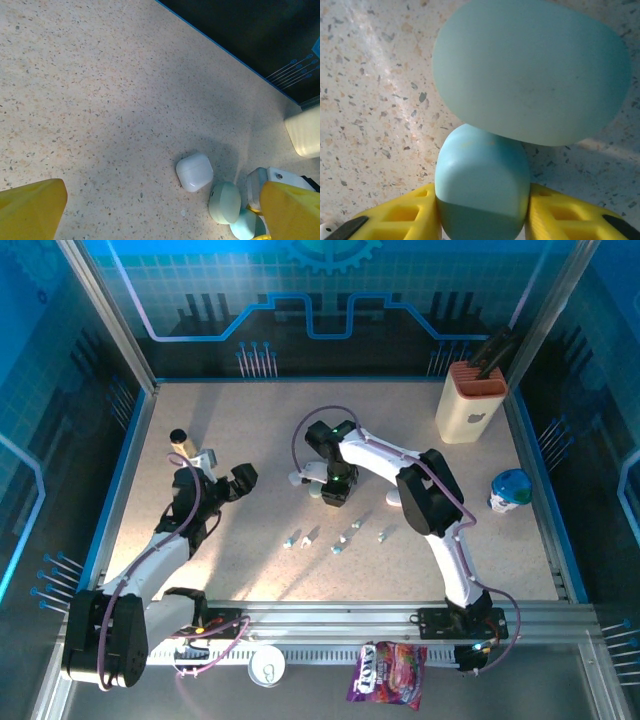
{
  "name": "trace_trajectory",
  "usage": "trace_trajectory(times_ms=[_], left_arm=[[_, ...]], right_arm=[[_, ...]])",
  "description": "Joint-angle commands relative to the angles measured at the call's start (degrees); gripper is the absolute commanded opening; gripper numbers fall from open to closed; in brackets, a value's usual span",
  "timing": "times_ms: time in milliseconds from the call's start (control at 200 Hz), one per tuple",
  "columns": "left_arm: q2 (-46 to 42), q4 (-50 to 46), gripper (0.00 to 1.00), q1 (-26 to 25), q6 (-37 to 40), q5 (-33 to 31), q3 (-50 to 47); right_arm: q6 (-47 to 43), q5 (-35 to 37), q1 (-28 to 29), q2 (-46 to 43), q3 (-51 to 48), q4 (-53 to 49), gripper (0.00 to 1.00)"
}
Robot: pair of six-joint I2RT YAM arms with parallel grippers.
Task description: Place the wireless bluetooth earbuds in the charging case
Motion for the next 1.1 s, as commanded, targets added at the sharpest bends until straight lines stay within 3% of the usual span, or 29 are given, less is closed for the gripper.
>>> trace_trajectory(times_ms=[0, 145, 200, 295, 520, 690, 815, 1096], left_arm=[[0.53, -0.63, 0.99, 0.59, 0.5, 2.33, 0.84], [0.42, -2.27, 0.99, 0.59, -0.04, 5.31, 1.99], [0.62, -3.63, 0.99, 0.51, 0.6, 7.81, 2.79], [0.98, -6.54, 0.99, 0.35, 2.26, 11.61, 4.14], [3.01, -9.91, 0.93, -2.28, 0.05, 23.29, 7.51], [4.76, -12.89, 0.86, -7.28, -0.86, 26.78, 10.92], [6.98, -9.7, 0.74, -9.95, -2.47, 28.29, 10.99], [15.6, -0.87, 0.64, -15.99, -6.32, 27.47, 13.48]], right_arm=[[-0.17, -1.48, -0.16, -0.62, -3.13, 2.22, 0.35], [-0.03, -3.04, -0.68, -6.71, -8.88, 8.4, 0.32], [-0.52, -3.76, -0.82, -10.67, -12.92, 13.2, 0.37], [0.21, -5.46, -1.49, -17.59, -20.02, 22.72, 0.32], [1.14, -9.68, -1.98, -26.97, -30.04, 34.72, 0.3], [2.77, -13.27, -2.72, -30.56, -34.36, 38.69, 0.3], [3.37, -16.34, -3.04, -31.74, -35.99, 40.03, 0.31], [4.08, -20.56, -3.15, -32.88, -37.5, 41.1, 0.3]])
